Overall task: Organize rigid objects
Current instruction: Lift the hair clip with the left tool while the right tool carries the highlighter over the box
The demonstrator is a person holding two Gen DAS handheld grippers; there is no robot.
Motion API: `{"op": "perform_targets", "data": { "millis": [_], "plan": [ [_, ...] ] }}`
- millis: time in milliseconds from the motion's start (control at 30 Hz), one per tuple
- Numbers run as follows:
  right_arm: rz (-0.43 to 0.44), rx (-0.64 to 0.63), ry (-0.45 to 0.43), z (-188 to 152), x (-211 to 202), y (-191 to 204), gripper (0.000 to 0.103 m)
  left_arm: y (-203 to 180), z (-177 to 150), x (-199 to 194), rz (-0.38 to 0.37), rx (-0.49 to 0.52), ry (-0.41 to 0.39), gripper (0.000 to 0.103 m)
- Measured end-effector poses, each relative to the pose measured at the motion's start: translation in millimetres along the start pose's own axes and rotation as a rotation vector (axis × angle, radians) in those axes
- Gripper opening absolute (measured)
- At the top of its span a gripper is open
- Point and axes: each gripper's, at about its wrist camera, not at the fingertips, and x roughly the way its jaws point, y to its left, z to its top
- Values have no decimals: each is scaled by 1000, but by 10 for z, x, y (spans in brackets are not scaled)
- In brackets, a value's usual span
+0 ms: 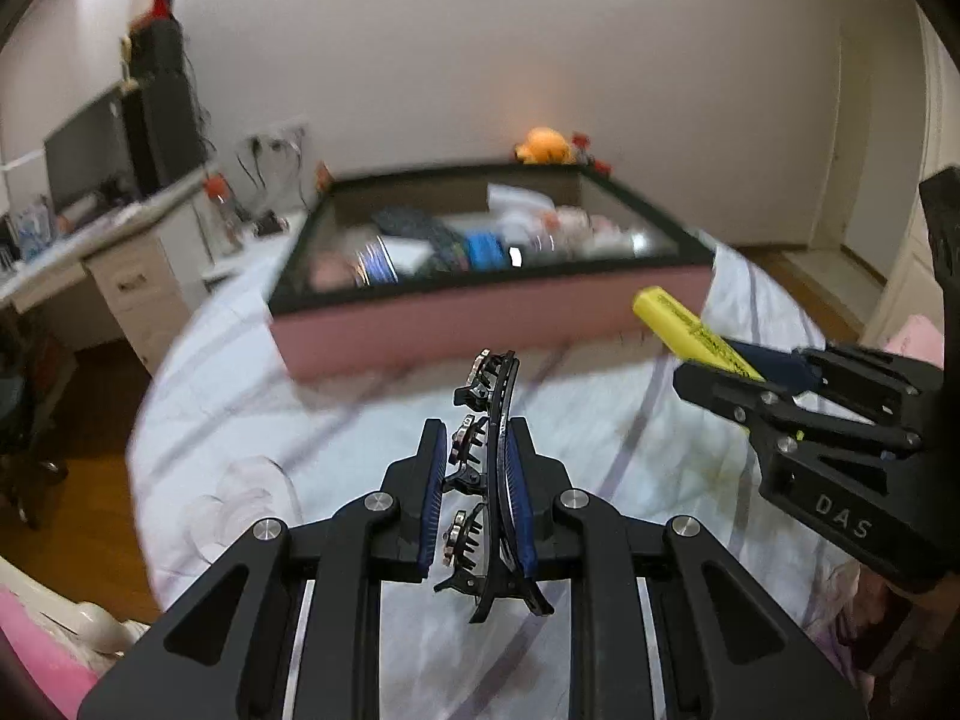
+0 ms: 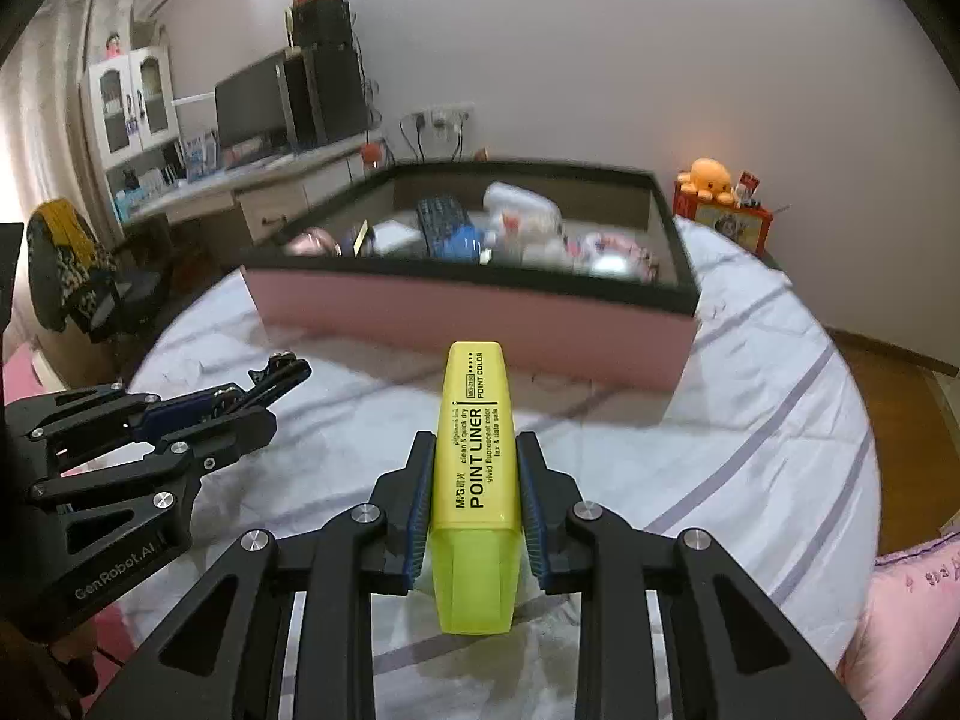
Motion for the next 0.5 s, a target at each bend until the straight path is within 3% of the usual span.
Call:
{"op": "perform_targets", "data": {
  "millis": [167, 500],
  "plan": [
    [5, -7, -95, 188, -294, 56, 27, 6, 205, -311, 53, 19, -86, 20],
    [-7, -74, -314, 622, -977, 245, 27, 19, 605, -914, 88, 29, -258, 20]
  ]
}}
